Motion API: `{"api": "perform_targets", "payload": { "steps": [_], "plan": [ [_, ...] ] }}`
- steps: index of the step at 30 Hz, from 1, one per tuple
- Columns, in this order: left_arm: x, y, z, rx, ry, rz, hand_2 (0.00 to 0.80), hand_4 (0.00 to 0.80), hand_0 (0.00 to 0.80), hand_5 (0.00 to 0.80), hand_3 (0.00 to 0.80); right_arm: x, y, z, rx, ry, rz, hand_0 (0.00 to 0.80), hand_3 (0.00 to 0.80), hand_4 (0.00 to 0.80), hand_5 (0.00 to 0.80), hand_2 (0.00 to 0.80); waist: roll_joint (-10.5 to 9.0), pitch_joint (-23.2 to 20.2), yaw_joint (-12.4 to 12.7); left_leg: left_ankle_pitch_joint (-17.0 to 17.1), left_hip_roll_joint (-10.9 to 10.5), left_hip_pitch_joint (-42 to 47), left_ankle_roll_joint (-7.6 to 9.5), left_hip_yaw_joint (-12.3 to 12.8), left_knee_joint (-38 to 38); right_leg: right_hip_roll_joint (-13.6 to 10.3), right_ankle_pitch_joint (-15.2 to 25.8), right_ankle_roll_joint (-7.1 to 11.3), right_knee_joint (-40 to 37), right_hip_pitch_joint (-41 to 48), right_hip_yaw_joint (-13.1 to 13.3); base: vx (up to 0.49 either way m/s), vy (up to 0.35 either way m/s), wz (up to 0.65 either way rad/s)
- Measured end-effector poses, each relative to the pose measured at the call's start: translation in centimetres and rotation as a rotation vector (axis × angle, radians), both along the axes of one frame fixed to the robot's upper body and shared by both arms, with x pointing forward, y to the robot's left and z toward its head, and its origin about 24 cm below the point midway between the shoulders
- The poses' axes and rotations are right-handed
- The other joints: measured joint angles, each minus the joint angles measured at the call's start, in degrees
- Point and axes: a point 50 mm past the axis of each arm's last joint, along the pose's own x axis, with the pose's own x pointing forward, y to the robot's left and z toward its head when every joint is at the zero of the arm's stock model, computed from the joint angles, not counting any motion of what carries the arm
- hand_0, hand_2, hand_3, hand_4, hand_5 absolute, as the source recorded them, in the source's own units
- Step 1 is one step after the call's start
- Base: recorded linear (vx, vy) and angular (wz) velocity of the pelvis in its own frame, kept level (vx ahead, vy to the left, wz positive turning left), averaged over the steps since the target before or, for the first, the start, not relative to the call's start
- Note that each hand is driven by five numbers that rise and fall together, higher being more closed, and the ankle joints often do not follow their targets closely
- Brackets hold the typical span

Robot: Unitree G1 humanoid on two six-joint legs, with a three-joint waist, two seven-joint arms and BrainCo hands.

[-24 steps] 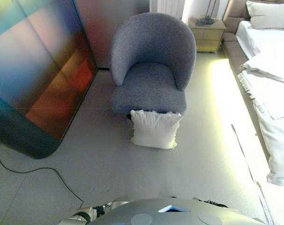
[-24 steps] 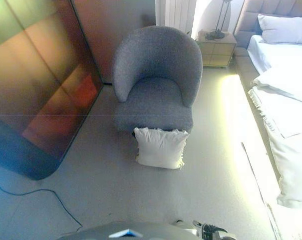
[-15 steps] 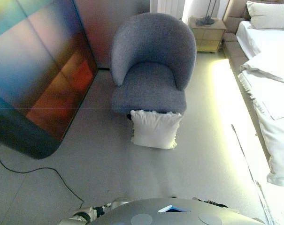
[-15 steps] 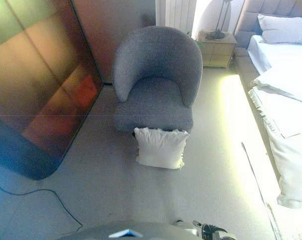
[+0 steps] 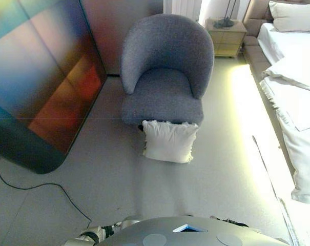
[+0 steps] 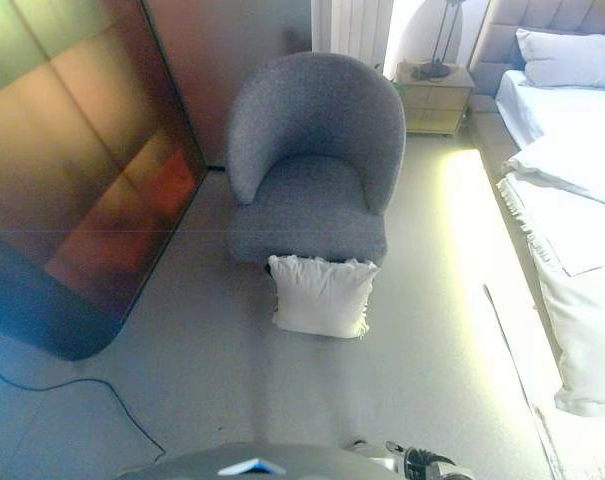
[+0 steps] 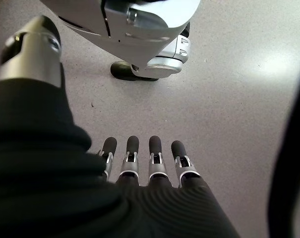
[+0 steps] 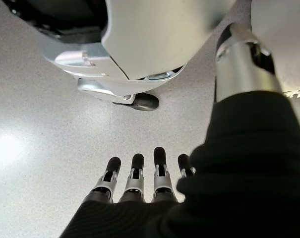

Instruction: Pick up the cushion and take it to the sofa

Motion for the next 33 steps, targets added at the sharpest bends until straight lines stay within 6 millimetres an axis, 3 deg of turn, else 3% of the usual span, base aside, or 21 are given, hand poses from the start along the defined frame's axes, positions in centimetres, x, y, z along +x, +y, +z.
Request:
{"api": "perform_targets", "payload": {
  "steps": [6,8,9,12,14,16,18,19,20,21,22,26,29,30,32,33],
  "plan": [
    [0.0,0.1,0.0,0.022,0.001,-0.002,0.000,0.000,0.000,0.000,0.000,0.1,-0.1,0.0,-0.011,0.004,0.028,0.000,0.000,0.000,0.000,0.000,0.02,0.0,0.0,-0.3,0.6,-0.6,-0.29,0.0,1.4,0.5,-0.4,-0.10,0.1,0.0,0.0,-0.001,-0.125,0.00],
    [0.0,0.3,0.1,0.034,0.009,0.002,0.000,0.000,0.000,0.000,0.000,0.8,-0.1,0.1,-0.014,-0.007,0.042,0.000,0.000,0.000,0.000,0.000,-0.46,0.5,0.3,-1.7,1.1,-3.8,-0.41,-0.4,7.6,0.4,-1.8,-0.86,2.5,-2.2,0.2,-0.098,-0.147,-0.01],
    [0.7,0.5,0.2,0.045,-0.001,-0.002,0.000,0.000,0.000,0.000,0.000,1.6,0.1,0.1,-0.010,-0.020,0.047,0.000,0.000,0.000,0.000,0.000,-1.77,1.7,0.1,-1.5,0.7,-6.2,-0.17,-0.5,12.6,-0.8,-2.5,-1.40,4.2,-3.2,0.9,-0.084,-0.116,-0.21],
    [0.7,0.9,0.3,0.058,0.009,0.026,0.000,0.000,0.000,0.000,0.000,3.6,0.1,0.4,-0.018,-0.063,0.060,0.000,0.000,0.000,0.000,0.000,-4.02,4.1,0.4,2.1,0.5,-13.3,-3.21,-2.0,26.5,-1.8,-3.2,-2.94,6.6,-4.3,2.0,0.006,-0.048,-0.17],
    [0.5,0.9,0.2,0.056,0.010,0.033,0.000,0.000,0.000,0.000,0.000,3.9,-0.1,0.5,-0.022,-0.069,0.066,0.000,0.000,0.000,0.000,0.000,-4.90,5.4,1.2,4.0,0.8,-15.4,-3.28,-2.0,30.6,-2.0,-3.4,-4.27,6.9,-4.2,2.8,0.140,0.008,-0.19],
    [0.2,0.8,0.2,0.053,0.013,0.048,0.000,0.000,0.000,0.000,0.000,3.3,-0.2,0.4,-0.027,-0.046,0.083,0.000,0.000,0.000,0.000,0.000,-4.61,5.8,1.6,3.8,0.3,-15.9,-3.54,-1.4,28.9,-2.0,-3.5,-4.84,6.9,-4.5,2.9,0.244,0.024,-0.15],
    [0.1,0.6,0.1,0.043,0.013,0.049,0.000,0.000,0.000,0.000,0.000,3.0,-0.2,0.4,-0.028,-0.028,0.100,0.000,0.000,0.000,0.000,0.000,-4.39,5.9,1.5,3.9,-1.2,-14.8,-3.33,0.5,20.9,-1.4,-3.5,-4.76,3.7,-4.9,3.1,0.314,0.057,-0.12],
    [-0.1,0.0,0.0,0.025,0.020,0.050,0.000,0.000,0.000,0.000,0.000,3.1,-0.7,0.5,-0.039,-0.021,0.097,0.000,0.000,0.000,0.000,0.000,-1.60,6.3,2.1,3.7,0.7,-13.9,-3.79,1.1,14.2,1.6,-4.4,-5.73,5.9,-5.2,2.8,0.383,0.089,0.12],
    [0.4,0.0,0.0,0.022,0.003,0.046,0.000,0.000,0.000,0.000,0.000,2.8,-1.1,0.6,-0.047,-0.011,0.089,0.000,0.000,0.000,0.000,0.000,0.92,7.0,1.4,2.7,3.1,-12.8,-5.18,1.2,9.5,3.3,-8.0,-4.93,12.2,-6.0,2.8,0.412,0.093,0.13],
    [1.5,0.4,0.2,0.030,-0.035,0.038,0.000,0.000,0.000,0.000,0.000,2.8,-0.3,0.4,-0.032,-0.013,0.079,0.000,0.000,0.000,0.000,0.000,0.41,8.8,2.0,3.6,3.7,-10.8,-1.57,1.4,8.9,4.2,-8.8,-5.73,14.0,-5.9,4.4,0.434,0.091,0.05],
    [1.3,0.8,0.2,0.034,-0.035,0.040,0.000,0.000,0.000,0.000,0.000,2.7,-0.2,0.3,-0.027,-0.010,0.079,0.000,0.000,0.000,0.000,0.000,-0.91,8.7,3.2,3.4,3.8,-11.3,-2.40,1.6,9.9,4.3,-8.9,-5.71,14.0,-5.6,5.0,0.445,0.090,-0.17],
    [1.2,0.3,0.1,0.017,-0.030,0.042,0.000,0.000,0.000,0.000,0.000,3.4,-0.3,0.5,-0.036,-0.026,0.104,0.000,0.000,0.000,0.000,0.000,-2.54,8.8,3.6,3.3,3.1,-11.8,-2.61,1.3,4.2,2.7,-8.9,-5.80,12.2,-5.4,7.1,0.525,0.135,-0.10],
    [0.9,-0.5,0.0,-0.004,-0.014,0.044,0.000,0.000,0.000,0.000,0.000,3.2,-0.5,0.5,-0.043,-0.007,0.106,0.000,0.000,0.000,0.000,0.000,-0.66,9.1,3.4,3.3,5.0,-11.8,-2.61,1.0,1.2,2.0,-8.9,-5.69,8.4,-1.8,11.0,0.558,0.227,-0.12],
    [0.8,-0.7,-0.1,-0.010,-0.011,0.045,0.000,0.000,0.000,0.000,0.000,2.9,-0.5,0.4,-0.044,0.000,0.107,0.000,0.000,0.000,0.000,0.000,0.22,8.9,3.3,4.1,5.0,-11.4,-3.36,1.6,2.3,1.0,-9.3,-4.65,7.5,-1.0,11.8,0.571,0.277,-0.35],
    [0.0,-0.7,-0.1,-0.009,0.006,0.050,0.000,0.000,0.000,0.000,0.000,2.8,-0.4,0.4,-0.047,0.011,0.111,0.000,0.000,0.000,0.000,0.000,0.77,8.5,4.4,4.9,2.9,-10.5,-2.16,3.4,4.5,-1.3,-10.7,-2.90,8.7,1.2,12.3,0.562,0.278,-0.50],
    [-0.1,-0.2,-0.1,0.000,0.003,0.050,0.000,0.000,0.000,0.000,0.000,3.0,0.3,0.3,-0.032,0.004,0.112,0.000,0.000,0.000,0.000,0.000,0.38,8.5,4.8,5.4,2.4,-9.4,-0.23,4.3,5.4,-1.8,-12.5,-1.60,14.3,1.2,11.5,0.529,0.262,-0.47]
  ]
}}
